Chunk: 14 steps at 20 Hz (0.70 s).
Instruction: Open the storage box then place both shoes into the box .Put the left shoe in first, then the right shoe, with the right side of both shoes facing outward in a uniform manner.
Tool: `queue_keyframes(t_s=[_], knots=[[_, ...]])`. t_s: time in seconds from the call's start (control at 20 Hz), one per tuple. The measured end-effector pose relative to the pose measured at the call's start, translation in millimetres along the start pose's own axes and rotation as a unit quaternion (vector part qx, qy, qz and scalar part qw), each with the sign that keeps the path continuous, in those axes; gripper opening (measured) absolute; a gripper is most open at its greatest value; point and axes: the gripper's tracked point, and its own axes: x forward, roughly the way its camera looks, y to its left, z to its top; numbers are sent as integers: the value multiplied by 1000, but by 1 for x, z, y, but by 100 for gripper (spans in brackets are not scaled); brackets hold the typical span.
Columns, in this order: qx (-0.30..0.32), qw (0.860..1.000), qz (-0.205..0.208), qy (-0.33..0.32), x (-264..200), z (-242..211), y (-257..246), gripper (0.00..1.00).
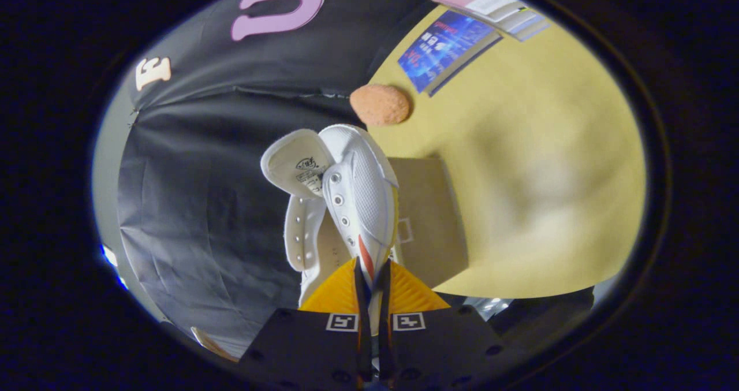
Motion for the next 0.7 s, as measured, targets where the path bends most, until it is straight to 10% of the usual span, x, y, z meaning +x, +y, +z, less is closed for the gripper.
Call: queue_keyframes(t_s=[0.7], knots=[[22,985,-151,74,114,-62,-3,7]])
